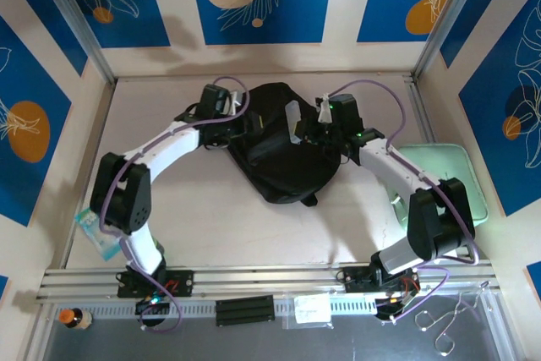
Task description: Pack books, pencil case, and school supplies into a backpack
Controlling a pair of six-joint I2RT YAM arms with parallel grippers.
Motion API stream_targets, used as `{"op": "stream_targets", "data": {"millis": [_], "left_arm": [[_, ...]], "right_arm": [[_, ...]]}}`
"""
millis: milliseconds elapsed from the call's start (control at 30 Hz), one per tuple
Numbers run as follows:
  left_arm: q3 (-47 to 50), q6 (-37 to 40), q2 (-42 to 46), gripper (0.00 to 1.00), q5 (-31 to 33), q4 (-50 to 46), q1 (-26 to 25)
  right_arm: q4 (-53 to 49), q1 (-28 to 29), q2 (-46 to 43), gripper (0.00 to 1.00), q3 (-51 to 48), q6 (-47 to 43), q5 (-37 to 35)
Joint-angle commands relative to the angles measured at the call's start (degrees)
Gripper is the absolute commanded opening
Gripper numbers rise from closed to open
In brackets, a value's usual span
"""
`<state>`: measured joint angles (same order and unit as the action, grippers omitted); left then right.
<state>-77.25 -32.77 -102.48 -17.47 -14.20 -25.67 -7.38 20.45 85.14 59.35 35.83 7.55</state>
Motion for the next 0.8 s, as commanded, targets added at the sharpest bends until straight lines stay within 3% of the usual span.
{"op": "stream_targets", "data": {"millis": [0,300,500,767], "left_arm": [[-4.8,6.6,-3.9,0.61,3.9,-7.0,-2.0],[-15.1,12.7,-12.9,0.45,3.3,-15.1,-4.8],[-14.6,13.9,-13.1,0.3,-0.4,-15.3,-5.5],[-9.4,15.9,-9.1,0.16,-8.4,-8.8,-6.4]], "right_arm": [[-1.8,-1.3,-2.4,0.13,-1.6,2.2,1.1],[-1.7,-3.3,-2.9,0.12,-3.1,4.1,3.0],[-2.3,-3.8,-1.6,0.12,-2.6,5.3,4.5],[-4.4,-5.0,2.5,0.12,-0.2,8.1,12.5]]}}
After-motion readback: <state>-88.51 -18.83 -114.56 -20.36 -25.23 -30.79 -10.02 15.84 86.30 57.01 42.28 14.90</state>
